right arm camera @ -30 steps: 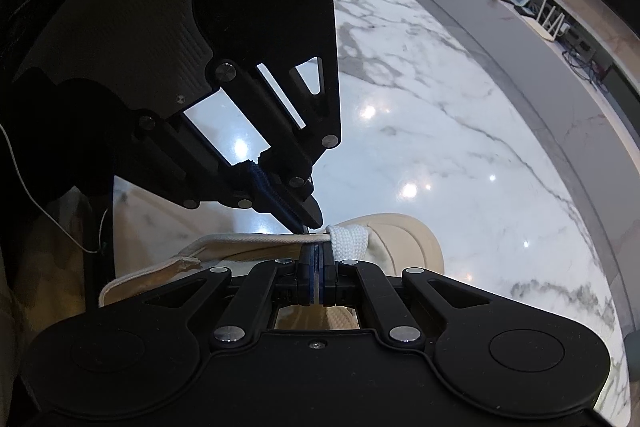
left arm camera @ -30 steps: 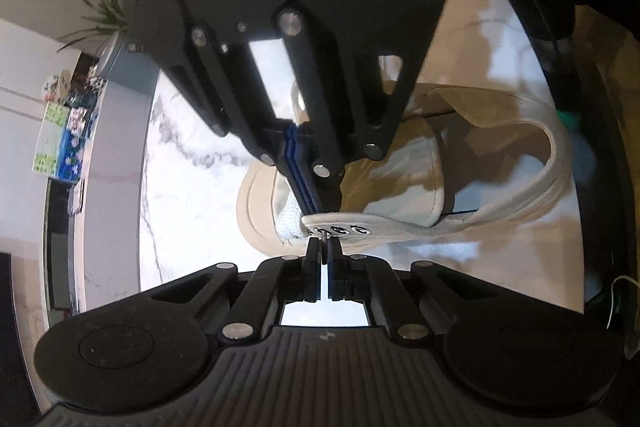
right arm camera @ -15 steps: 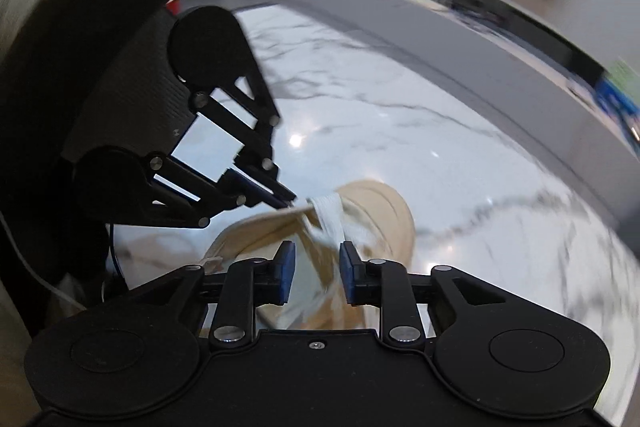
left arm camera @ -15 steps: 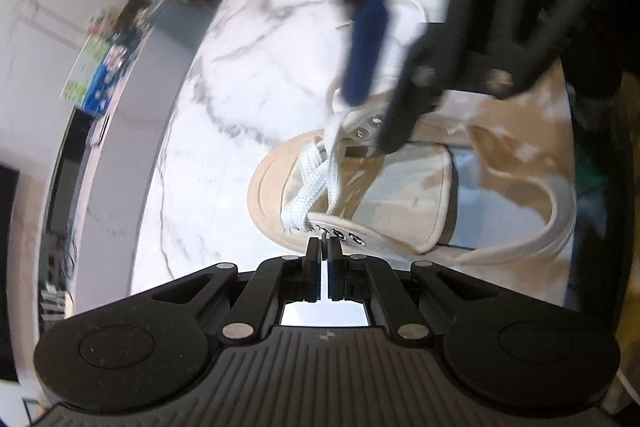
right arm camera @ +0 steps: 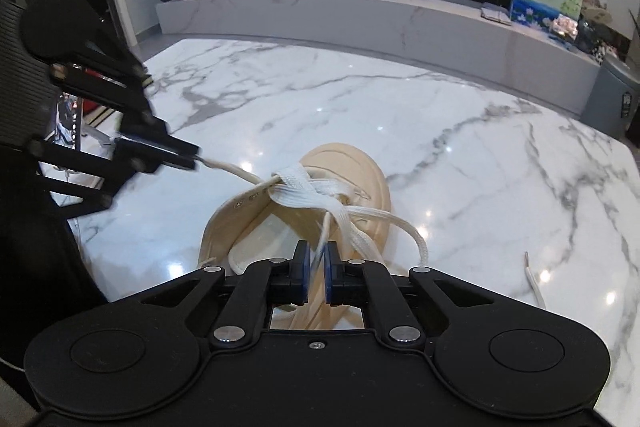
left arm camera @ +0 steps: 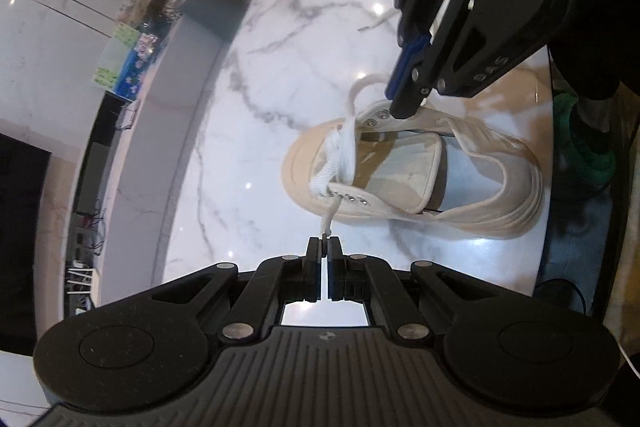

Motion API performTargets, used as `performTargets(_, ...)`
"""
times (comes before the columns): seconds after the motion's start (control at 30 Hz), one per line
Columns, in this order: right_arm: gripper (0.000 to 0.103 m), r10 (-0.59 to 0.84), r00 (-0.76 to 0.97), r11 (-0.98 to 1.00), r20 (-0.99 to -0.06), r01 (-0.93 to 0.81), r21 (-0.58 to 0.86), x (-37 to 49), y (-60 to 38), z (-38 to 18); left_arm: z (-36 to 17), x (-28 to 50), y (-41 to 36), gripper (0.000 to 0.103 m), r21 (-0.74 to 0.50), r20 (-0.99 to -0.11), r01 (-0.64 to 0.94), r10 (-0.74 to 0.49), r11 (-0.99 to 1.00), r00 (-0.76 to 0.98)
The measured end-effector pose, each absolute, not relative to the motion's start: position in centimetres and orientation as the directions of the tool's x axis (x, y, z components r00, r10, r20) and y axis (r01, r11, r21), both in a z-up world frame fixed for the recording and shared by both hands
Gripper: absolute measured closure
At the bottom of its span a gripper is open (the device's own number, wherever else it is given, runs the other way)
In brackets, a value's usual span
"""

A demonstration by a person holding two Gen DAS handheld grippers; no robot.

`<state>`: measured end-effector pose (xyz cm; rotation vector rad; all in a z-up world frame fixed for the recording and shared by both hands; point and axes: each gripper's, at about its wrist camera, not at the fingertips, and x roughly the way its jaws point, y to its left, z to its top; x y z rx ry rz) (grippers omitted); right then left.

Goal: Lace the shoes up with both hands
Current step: 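Grasp the lace tip with the left gripper and pull it away from the sneaker, then pull the white lace fully through the eyelet with the left gripper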

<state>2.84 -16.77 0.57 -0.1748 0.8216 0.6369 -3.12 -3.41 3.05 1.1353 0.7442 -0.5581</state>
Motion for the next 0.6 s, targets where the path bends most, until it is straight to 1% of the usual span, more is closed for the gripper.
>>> performTargets(0.17, 0.098, 0.441, 0.523, 0.819, -0.729, -0.567, 0.089, 2.3, -16.8, 0.5, 6.2, -4.5, -3.3, 0.101, 0.621, -0.735, 0.691, -0.032, 0.371, 0.678)
performTargets(0.47, 0.098, 0.407, 0.541, 0.822, -0.736, -0.568, 0.037, 1.5, -16.0, 0.5, 10.9, -8.5, -1.9, 0.101, 0.712, -0.638, 0.576, 0.027, 0.402, 0.769)
performTargets(0.6, 0.098, 0.41, 0.534, 0.824, -0.739, -0.564, 0.05, 1.5, -15.9, 0.4, 12.4, -9.9, -0.8, 0.101, 0.729, -0.61, 0.534, 0.053, 0.428, 0.791)
